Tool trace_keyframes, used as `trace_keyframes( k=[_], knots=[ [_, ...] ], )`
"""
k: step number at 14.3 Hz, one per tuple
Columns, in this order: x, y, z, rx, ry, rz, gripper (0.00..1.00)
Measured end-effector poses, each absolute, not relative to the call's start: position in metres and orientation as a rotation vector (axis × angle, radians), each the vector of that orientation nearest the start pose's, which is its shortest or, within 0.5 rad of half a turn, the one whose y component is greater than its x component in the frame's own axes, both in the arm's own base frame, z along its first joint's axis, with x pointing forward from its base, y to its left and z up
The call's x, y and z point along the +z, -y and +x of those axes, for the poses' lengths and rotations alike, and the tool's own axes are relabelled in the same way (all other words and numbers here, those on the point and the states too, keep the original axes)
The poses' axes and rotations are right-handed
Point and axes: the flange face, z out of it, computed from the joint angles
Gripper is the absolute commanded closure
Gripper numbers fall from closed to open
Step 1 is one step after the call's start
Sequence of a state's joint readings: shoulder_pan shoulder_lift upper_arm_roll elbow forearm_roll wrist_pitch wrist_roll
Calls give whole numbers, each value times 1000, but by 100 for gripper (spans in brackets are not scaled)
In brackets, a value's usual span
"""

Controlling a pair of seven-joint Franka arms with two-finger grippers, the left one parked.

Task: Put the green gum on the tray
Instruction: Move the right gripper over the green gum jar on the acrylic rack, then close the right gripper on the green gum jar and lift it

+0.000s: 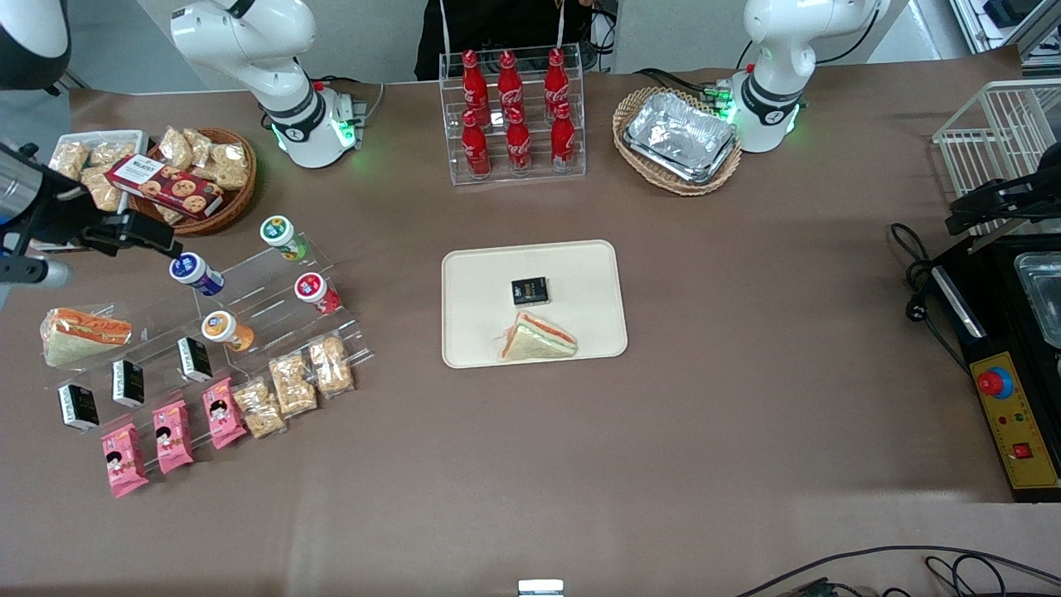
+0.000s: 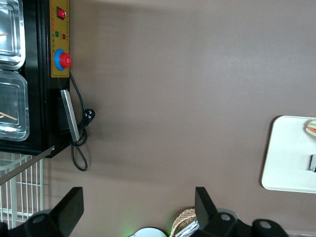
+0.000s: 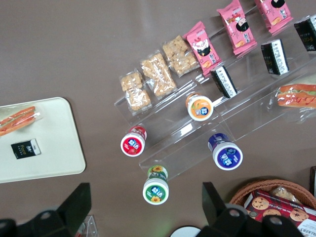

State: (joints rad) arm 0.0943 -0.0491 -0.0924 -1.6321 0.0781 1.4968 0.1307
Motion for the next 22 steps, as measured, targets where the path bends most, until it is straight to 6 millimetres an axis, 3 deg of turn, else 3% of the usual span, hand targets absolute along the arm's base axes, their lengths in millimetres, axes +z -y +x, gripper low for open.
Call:
trace_keyframes(
  k=[3, 8, 16, 22],
  knots=[
    [593, -10, 500, 119, -200, -3046, 0],
    [519, -40, 451, 164, -179, -3061, 0],
    [443, -46, 428, 234, -197, -3074, 0],
    [394, -56, 392, 246, -181, -3084, 0]
  ],
)
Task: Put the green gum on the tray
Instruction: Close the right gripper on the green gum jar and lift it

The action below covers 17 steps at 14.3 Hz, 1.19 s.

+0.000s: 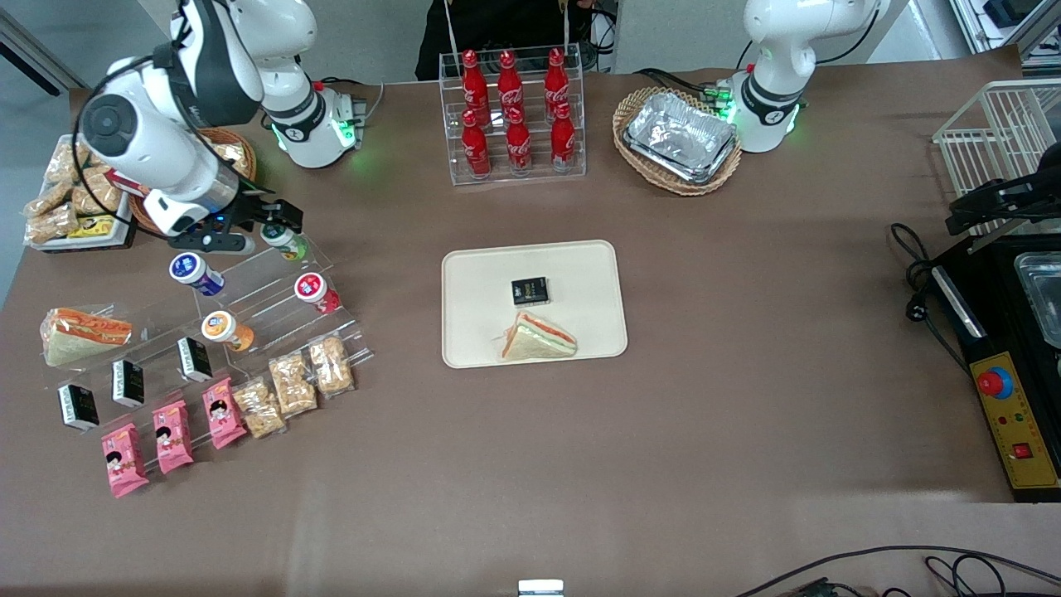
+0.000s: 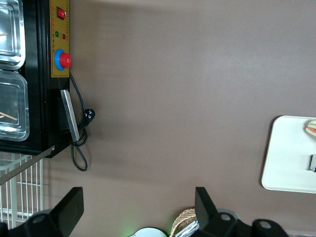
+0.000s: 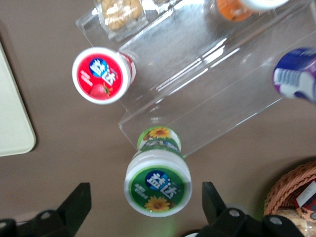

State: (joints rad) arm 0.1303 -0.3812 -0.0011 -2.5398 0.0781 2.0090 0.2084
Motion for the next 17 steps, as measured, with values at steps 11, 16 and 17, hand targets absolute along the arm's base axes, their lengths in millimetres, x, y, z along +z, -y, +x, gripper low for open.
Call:
trace_keyframes(
  k=[11, 16, 17],
  knots=[
    [377, -65, 378, 255, -188, -3090, 76],
    [392, -58, 385, 228, -205, -3077, 81],
    [400, -56, 387, 225, -209, -3072, 82]
  ],
)
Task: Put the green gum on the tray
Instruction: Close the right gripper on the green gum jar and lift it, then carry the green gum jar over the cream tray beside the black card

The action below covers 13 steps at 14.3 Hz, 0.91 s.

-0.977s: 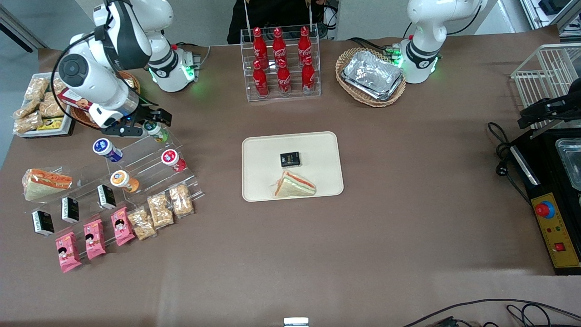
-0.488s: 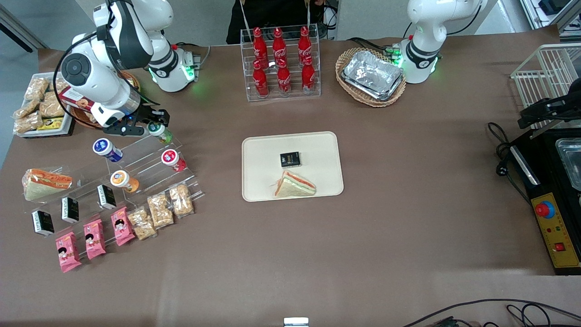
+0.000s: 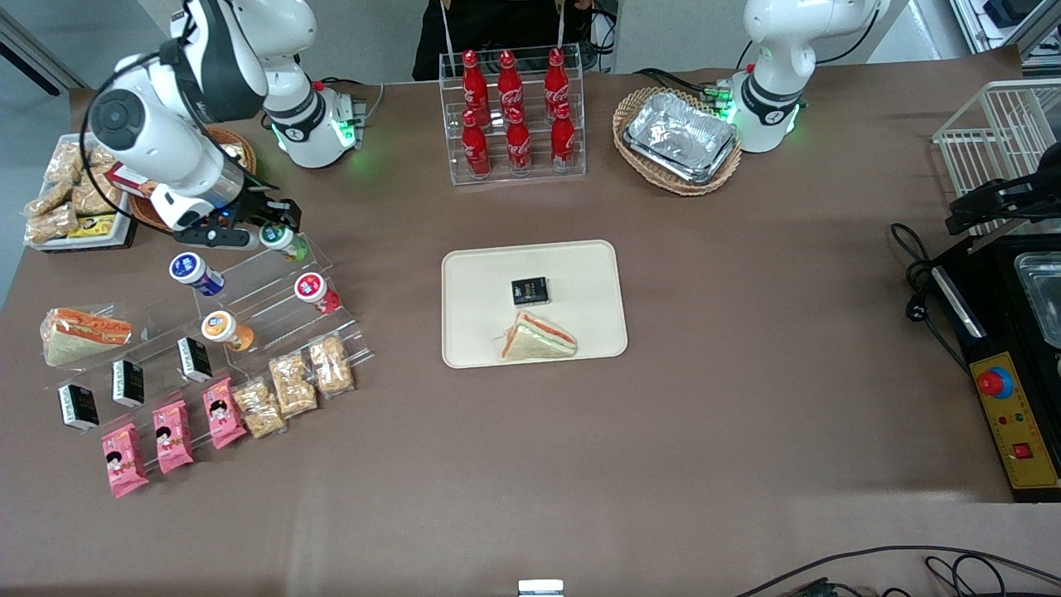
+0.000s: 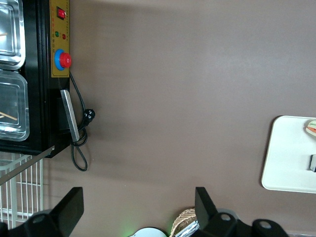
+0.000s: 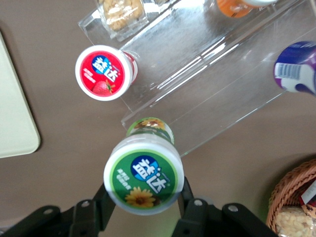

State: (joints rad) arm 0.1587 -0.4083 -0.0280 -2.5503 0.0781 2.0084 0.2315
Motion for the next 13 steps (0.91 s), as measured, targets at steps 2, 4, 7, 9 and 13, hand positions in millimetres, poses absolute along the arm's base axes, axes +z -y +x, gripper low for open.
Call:
trace_keyframes(
  k=[2, 4, 7, 9, 13],
  knots=[
    [414, -54, 391, 224, -210, -3068, 83],
    [429, -55, 396, 208, -203, -3066, 83],
    [485, -54, 412, 123, -202, -3057, 83],
    [533, -48, 422, 68, -214, -3049, 83],
    [600, -41, 433, 36, -220, -3040, 83]
  ],
)
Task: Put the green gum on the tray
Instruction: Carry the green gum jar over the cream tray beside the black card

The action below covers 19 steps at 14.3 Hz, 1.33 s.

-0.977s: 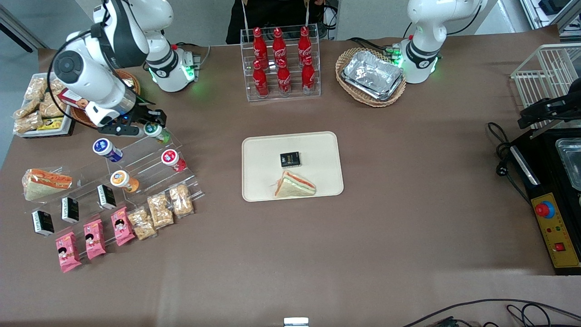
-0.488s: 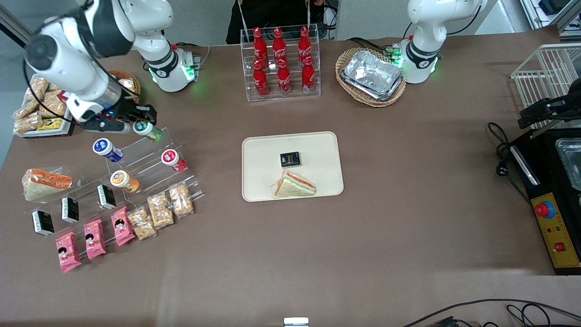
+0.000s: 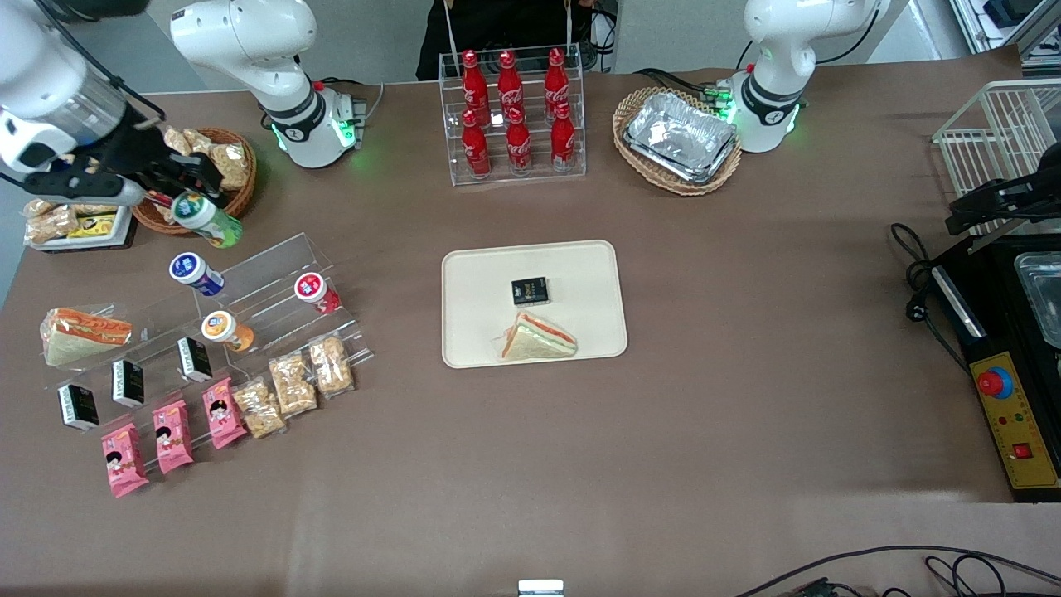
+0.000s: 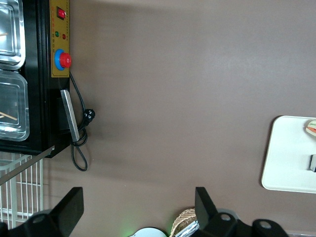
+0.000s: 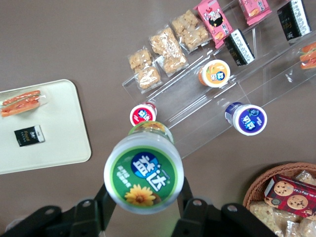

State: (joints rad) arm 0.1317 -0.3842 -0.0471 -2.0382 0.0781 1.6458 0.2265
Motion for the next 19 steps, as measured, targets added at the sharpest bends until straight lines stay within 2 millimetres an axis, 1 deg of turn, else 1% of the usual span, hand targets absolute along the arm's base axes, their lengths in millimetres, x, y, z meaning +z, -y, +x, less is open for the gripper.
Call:
trace_keyframes(
  k=[1, 2, 3, 4, 5, 8, 9, 10, 13, 15, 17, 19],
  knots=[
    [604, -42, 437, 42, -219, -3042, 83],
    [602, -45, 441, 54, -216, -3042, 83],
    [598, -53, 444, 74, -214, -3035, 83],
    [591, -69, 447, 102, -218, -3028, 83],
    [583, -92, 449, 126, -230, -3031, 83],
    [554, -182, 449, 141, -251, -3061, 83],
    [543, -208, 448, 140, -248, -3068, 83],
    [531, -229, 448, 141, -244, -3074, 83],
    [489, -281, 447, 167, -218, -3084, 83],
    [454, -313, 444, 172, -228, -3080, 83],
    [415, -337, 441, 175, -234, -3074, 83],
    [378, -353, 437, 171, -240, -3066, 83]
  ],
)
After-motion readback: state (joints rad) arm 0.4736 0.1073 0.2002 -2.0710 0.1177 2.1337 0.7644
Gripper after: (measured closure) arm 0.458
